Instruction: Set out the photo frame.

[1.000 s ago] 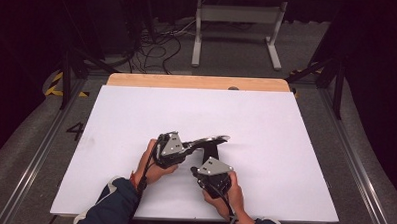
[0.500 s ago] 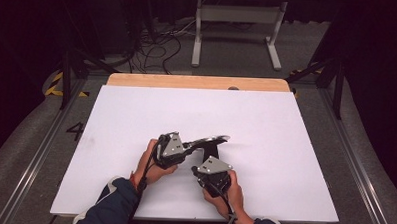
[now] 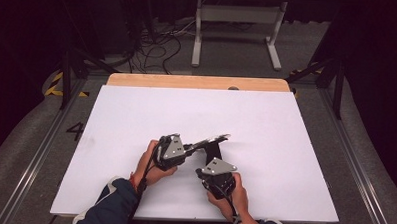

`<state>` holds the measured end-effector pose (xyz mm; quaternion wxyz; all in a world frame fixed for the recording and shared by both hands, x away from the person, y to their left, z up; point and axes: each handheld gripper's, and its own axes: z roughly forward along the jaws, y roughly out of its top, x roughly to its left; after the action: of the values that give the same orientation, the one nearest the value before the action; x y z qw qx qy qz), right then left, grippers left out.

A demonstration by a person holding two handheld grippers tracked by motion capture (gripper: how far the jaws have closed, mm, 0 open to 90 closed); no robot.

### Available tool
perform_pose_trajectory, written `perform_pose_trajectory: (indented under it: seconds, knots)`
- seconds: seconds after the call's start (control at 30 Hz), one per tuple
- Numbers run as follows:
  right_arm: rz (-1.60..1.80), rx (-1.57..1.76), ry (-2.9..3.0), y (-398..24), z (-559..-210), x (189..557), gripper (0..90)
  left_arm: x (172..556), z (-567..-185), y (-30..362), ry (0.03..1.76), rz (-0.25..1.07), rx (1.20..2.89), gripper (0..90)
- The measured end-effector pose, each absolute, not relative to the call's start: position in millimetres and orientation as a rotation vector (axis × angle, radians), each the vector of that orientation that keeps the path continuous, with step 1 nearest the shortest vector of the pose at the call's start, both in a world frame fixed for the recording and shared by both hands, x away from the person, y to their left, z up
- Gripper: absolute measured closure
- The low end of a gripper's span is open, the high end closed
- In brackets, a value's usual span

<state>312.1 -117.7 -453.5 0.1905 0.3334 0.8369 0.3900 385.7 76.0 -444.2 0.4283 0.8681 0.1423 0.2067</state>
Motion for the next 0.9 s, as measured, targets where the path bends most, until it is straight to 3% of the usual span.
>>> perform_pose_trajectory:
  seconds: [0.53,0.63,0.9]
  knots:
    - [1.098,0.986,2.347,-131,-457,312,90.0,384,-445,74,0.346,0.504,2.158,79.2]
    - [1.103,0.99,2.347,-132,-456,312,90.0,385,-444,73,0.365,0.519,2.135,70.3]
    - [1.121,0.999,2.326,-131,-455,313,90.0,389,-448,62,0.387,0.526,2.111,60.7]
